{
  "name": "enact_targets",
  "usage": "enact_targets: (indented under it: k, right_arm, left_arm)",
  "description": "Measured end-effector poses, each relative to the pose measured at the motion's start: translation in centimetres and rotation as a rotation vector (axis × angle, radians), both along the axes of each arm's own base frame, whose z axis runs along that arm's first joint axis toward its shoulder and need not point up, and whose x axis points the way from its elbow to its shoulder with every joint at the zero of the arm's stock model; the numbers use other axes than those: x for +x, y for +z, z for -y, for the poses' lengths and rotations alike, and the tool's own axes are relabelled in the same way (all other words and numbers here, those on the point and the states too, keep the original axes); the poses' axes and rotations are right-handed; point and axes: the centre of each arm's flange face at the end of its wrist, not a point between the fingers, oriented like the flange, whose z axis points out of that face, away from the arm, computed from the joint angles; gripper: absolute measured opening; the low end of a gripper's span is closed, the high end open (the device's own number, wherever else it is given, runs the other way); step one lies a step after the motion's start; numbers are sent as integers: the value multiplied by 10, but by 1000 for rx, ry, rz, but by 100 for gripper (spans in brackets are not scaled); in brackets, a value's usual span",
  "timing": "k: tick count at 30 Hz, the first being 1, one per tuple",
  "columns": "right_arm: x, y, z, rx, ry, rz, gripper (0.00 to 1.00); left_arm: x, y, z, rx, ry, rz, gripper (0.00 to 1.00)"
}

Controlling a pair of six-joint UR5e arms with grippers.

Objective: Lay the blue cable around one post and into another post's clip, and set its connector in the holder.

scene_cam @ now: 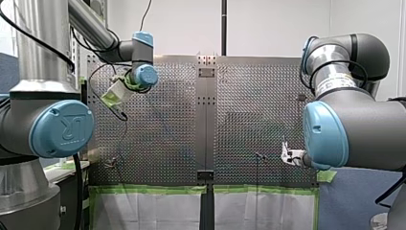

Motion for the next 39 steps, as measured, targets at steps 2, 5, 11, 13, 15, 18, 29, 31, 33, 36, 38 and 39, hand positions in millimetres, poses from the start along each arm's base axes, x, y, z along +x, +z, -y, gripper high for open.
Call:
enact_targets:
  k: [2, 5, 11, 13, 15, 18, 29, 31, 33, 36, 38, 39]
  right_arm:
    - [0, 0, 0, 0, 0, 0, 0]
    - [0, 0, 0, 1, 0, 0, 0]
    - [1, 0, 0, 2, 1, 0, 0]
    - [1, 0, -1, 2, 2, 0, 0]
    - [1, 0, -1, 2, 2, 0, 0]
    - [1, 0, -1, 2, 2, 0, 0]
    - [1, 0, 0, -2, 2, 0, 0]
    - [1, 0, 0, -2, 2, 0, 0]
    - [1, -1, 0, -2, 2, 0, 0]
    - [1, -1, 0, -1, 2, 0, 0]
    - [1, -1, 0, -1, 3, 0, 0]
    - [2, -1, 0, -2, 3, 0, 0]
  left_arm:
    - [-2, 5, -2, -4, 4, 11, 100]
    - [-5, 14, -4, -11, 1, 34, 100]
    - [-6, 34, -9, -33, -22, 104, 100]
    - [-7, 42, -11, -43, -34, 134, 100]
    - [-8, 49, -14, -52, -46, 159, 100]
    - [-5, 51, -16, -58, -62, 168, 100]
    - [11, 36, -20, -36, -119, 122, 100]
    - [17, 31, -21, -34, -129, 111, 100]
    - [21, 30, -25, -33, -134, 112, 100]
    - [25, 32, -32, -31, -137, 121, 100]
    - [28, 33, -36, -29, -138, 124, 100]
    - [29, 34, -40, -27, -138, 124, 100]
